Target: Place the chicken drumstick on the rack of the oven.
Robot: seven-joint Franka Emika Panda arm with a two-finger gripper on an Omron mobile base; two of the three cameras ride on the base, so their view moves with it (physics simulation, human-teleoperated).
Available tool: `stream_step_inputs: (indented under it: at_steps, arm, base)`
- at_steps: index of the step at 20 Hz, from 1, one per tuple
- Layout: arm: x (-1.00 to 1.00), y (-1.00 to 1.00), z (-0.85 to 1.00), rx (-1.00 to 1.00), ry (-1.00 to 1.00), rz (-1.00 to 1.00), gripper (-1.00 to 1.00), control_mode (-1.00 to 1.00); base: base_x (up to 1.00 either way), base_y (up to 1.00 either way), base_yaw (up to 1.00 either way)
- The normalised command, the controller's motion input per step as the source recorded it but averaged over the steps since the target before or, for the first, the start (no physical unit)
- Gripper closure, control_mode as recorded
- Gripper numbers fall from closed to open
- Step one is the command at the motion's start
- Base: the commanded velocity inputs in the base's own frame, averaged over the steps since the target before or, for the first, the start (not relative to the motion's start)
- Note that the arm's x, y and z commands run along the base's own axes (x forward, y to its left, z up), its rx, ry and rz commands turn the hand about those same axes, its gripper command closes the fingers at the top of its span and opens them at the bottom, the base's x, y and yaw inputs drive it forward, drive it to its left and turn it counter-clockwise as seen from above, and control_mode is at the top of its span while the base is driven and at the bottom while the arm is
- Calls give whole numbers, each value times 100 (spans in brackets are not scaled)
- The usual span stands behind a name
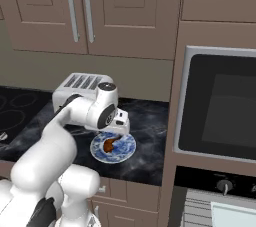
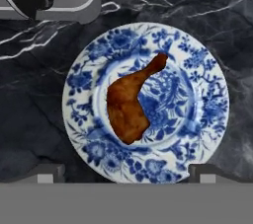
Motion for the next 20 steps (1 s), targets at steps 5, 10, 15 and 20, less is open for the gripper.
stream_step_inputs:
  at_steps: [5, 10, 15, 20]
  arm:
    - [0, 21, -49, 0, 0, 4, -100, -100]
    - [14, 0, -49, -1, 0, 7, -100, -100]
    - [32, 0, -21, -3, 0, 6, -100, -100]
    - [31, 0, -9, -2, 1, 1, -100, -100]
  base:
    - [0, 0, 0]
    - [0, 0, 0]
    - [0, 0, 0]
    - [0, 0, 0]
